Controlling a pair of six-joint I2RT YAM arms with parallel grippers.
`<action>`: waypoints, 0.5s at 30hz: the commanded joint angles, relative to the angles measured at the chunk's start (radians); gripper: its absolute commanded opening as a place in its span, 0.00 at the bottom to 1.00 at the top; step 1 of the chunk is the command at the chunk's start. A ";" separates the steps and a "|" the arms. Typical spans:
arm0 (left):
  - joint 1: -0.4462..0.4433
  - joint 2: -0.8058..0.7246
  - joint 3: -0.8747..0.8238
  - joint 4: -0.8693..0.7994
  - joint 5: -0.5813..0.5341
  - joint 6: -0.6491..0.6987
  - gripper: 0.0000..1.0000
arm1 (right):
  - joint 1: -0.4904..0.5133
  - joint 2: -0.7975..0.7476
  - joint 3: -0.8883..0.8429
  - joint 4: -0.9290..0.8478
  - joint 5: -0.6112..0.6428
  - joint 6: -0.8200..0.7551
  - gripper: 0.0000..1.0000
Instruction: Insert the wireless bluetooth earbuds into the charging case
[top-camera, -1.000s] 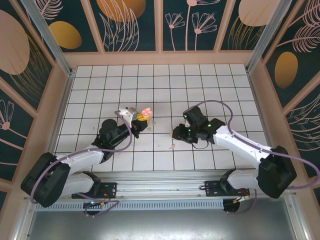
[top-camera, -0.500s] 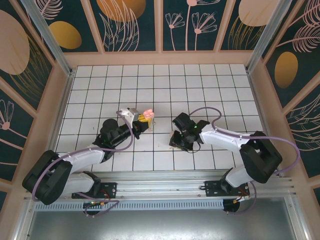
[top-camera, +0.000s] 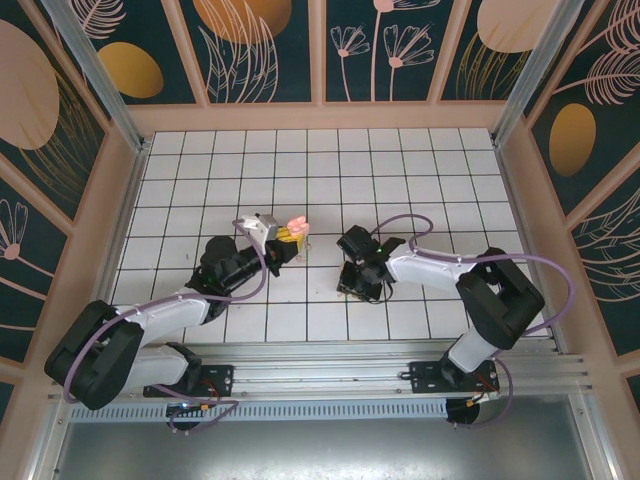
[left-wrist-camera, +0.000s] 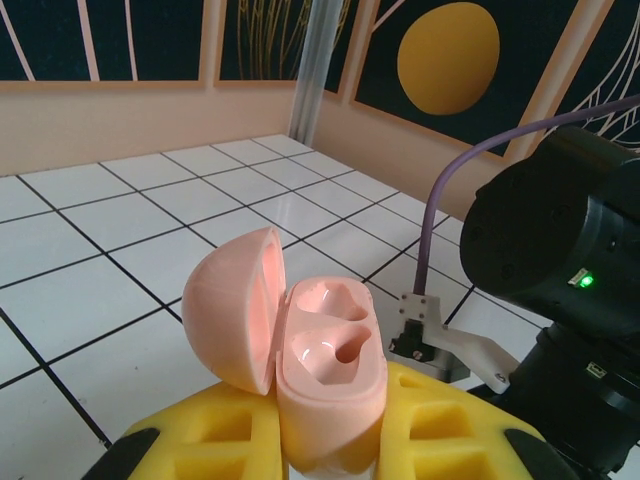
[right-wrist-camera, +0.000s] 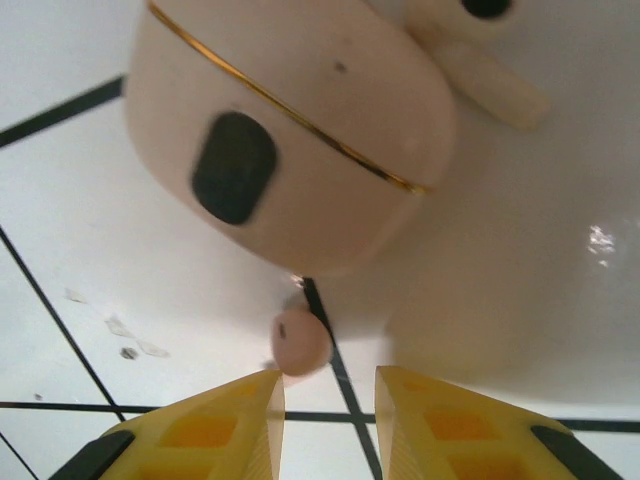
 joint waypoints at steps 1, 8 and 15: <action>0.006 -0.018 0.033 -0.010 -0.007 -0.020 0.02 | 0.005 0.032 0.038 0.008 0.031 -0.007 0.29; 0.006 0.008 0.057 -0.029 0.015 -0.036 0.01 | 0.008 0.060 0.058 -0.003 0.029 -0.016 0.27; 0.006 -0.001 0.057 -0.029 0.010 -0.028 0.00 | 0.012 0.067 0.067 0.002 0.038 -0.020 0.24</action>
